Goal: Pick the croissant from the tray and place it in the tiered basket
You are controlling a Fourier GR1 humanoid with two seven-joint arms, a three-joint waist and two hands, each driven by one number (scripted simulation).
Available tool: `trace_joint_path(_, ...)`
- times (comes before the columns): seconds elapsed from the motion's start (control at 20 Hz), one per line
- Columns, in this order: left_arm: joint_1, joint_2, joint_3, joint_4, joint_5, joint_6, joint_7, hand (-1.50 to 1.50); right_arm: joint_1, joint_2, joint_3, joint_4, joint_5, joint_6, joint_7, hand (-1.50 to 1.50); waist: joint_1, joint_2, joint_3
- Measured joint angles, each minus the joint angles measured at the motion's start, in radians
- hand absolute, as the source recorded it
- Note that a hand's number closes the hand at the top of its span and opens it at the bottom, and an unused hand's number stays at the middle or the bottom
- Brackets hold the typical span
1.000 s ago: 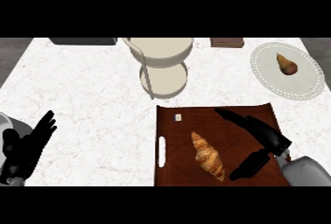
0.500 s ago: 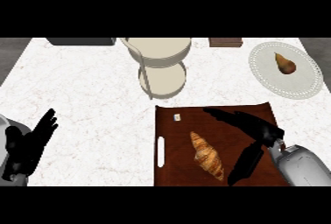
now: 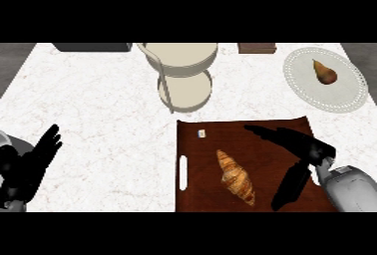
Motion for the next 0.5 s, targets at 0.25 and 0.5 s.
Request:
trace_joint_path(0.25, 0.009, -0.024, 0.034, -0.008, -0.034, -0.024, 0.006, 0.00, 0.025, 0.029, -0.051, 0.037, 0.029, 0.068, -0.027, -1.50, 0.000, 0.000, 0.000)
trace_joint_path(0.5, 0.028, -0.057, 0.059, -0.054, -0.065, -0.032, 0.039, 0.00, 0.050, 0.064, -0.094, 0.036, 0.045, 0.120, -0.031, -1.50, 0.000, 0.000, 0.000)
